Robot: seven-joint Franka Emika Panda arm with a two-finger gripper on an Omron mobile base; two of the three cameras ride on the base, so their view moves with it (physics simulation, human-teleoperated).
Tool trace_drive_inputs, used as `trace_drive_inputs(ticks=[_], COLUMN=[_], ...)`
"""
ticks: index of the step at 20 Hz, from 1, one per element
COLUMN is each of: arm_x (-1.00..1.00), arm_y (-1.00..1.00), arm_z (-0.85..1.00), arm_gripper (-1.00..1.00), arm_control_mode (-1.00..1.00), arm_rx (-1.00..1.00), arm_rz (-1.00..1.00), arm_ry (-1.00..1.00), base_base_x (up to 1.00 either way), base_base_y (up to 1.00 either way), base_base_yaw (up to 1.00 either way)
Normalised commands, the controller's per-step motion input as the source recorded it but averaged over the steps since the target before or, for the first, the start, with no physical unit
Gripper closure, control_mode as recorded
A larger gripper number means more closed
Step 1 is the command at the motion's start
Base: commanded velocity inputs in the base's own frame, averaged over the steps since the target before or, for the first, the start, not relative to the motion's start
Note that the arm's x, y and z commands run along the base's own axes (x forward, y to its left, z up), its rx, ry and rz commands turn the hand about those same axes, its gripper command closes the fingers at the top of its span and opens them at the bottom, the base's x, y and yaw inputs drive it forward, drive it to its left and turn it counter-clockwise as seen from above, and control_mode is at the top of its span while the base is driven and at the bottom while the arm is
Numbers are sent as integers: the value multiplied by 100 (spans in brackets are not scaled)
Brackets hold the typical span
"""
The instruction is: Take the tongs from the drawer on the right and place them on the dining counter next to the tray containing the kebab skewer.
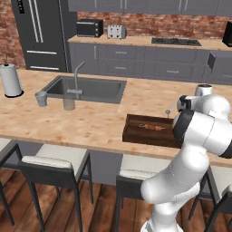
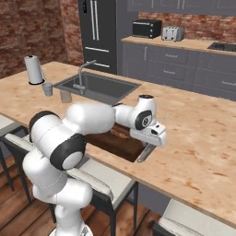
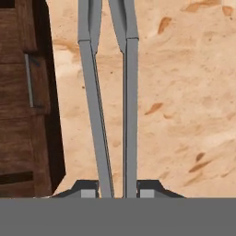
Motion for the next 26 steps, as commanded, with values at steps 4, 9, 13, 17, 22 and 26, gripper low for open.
trace_drive_inputs(ticks=[4,9,13,17,22,26], arm_x=[52,37,10,0,0,4], arm_y=[-45,-24,-5,-4,-5,4], arm_z=[-21,-26,-24,-28,-28,-30], arm_gripper=[100,100,100,100,100,100], arm_control_mode=[-100,-100,-100,-100,-100,-100], arm_rx=[4,2,3,1,0,0], arm_rz=[0,0,0,0,0,-2], arm_ry=[0,-4,-14,-15,-16,-16], base_base_x=[0,0,0,0,0,0], base_base_y=[0,0,0,0,0,0], base_base_yaw=[0,0,0,0,0,0])
